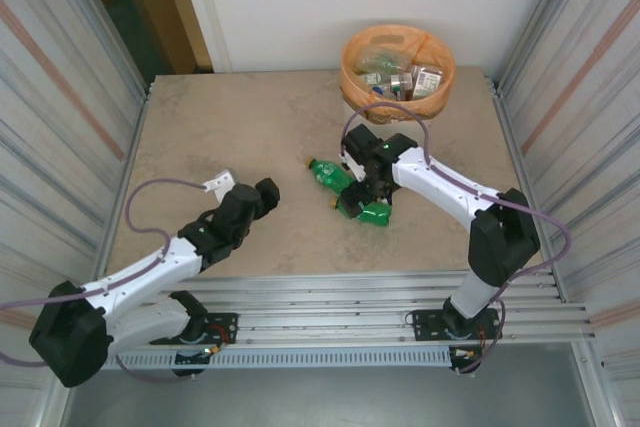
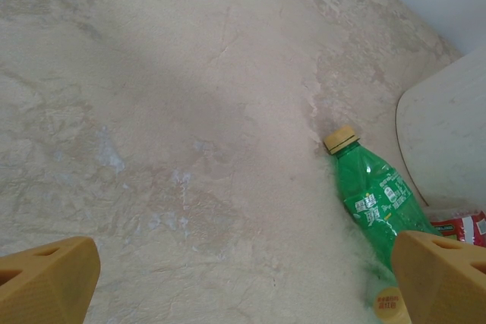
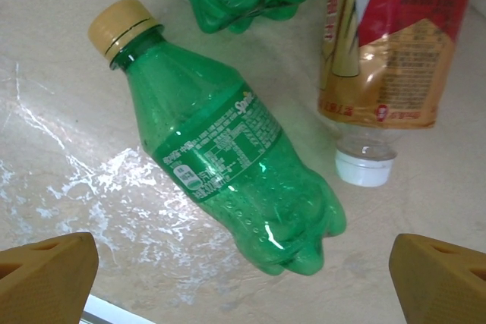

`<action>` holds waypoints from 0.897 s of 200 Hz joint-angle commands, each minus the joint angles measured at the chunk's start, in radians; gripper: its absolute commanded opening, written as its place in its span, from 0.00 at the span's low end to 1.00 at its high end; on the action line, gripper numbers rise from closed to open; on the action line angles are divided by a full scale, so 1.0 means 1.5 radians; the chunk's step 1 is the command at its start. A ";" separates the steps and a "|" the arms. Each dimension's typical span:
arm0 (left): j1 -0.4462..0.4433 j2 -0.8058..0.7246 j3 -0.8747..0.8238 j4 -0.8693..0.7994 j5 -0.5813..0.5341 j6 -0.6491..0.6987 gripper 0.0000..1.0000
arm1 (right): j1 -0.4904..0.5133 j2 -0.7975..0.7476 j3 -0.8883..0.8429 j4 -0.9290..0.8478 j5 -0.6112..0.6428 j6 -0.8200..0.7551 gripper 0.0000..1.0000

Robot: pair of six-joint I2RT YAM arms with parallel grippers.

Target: Put the plastic bottles in the bin

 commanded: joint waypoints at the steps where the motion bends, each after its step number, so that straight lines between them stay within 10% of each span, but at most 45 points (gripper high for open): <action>1: 0.007 0.005 0.000 0.004 -0.006 -0.009 0.99 | 0.002 0.020 -0.011 0.010 -0.033 -0.004 0.94; 179: 0.008 -0.034 -0.028 0.008 0.000 -0.022 0.99 | 0.046 0.122 -0.039 0.055 -0.034 0.026 0.80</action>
